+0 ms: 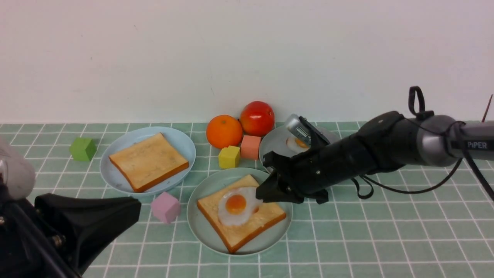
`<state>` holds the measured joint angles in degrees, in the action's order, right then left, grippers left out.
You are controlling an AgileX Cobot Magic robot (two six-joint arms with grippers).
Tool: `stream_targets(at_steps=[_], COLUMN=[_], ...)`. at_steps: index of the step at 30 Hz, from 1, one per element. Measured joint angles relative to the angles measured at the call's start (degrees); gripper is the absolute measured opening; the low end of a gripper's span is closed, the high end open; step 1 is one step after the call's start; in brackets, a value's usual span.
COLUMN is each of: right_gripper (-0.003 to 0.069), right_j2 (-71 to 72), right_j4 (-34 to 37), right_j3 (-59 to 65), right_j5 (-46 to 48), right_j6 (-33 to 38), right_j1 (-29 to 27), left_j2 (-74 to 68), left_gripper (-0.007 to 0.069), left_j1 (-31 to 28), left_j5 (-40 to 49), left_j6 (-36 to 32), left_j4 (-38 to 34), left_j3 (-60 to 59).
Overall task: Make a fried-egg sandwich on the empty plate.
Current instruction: Use the right arm to place the fried egg on the slice of bread in the middle, then use the left arm to grab a slice of bread
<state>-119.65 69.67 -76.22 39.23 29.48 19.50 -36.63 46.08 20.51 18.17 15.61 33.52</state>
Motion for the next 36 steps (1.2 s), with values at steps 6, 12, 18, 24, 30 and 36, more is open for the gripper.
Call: stream_targets(at_steps=[6, 12, 18, 24, 30, 36], right_gripper=[0.0447, 0.0409, 0.0087, -0.0008, 0.0001, 0.0005], right_j2=[1.4, 13.5, 32.2, 48.7, 60.4, 65.1], right_j4=[-3.6, -14.4, -34.9, -52.1, -56.7, -57.0], right_j3=[0.1, 0.1, 0.1, 2.4, 6.2, 9.3], right_j5=[2.9, 8.8, 18.3, 22.0, 22.1, 22.1], right_j6=[0.0, -2.7, -9.7, -18.7, -21.6, -21.9], right_j1=[-3.1, -8.0, -6.9, -2.4, 3.1, 4.9], left_j2=[0.0, -1.8, -14.1, -30.5, -45.2, -57.9], left_gripper=[0.0008, 0.0011, 0.0014, -0.0013, -0.0013, -0.0013], left_j1=[0.0, 0.0, 0.0, -3.2, -19.1, -28.9], left_j5=[1.7, 5.7, 15.2, 21.3, 21.3, 19.4], left_j6=[0.0, 2.8, 9.6, 7.4, -9.5, -22.5], left_j4=[0.0, 0.0, 0.7, 3.5, -8.3, -11.6], left_j3=[0.0, 0.0, 4.2, 15.7, 26.9, 35.9])
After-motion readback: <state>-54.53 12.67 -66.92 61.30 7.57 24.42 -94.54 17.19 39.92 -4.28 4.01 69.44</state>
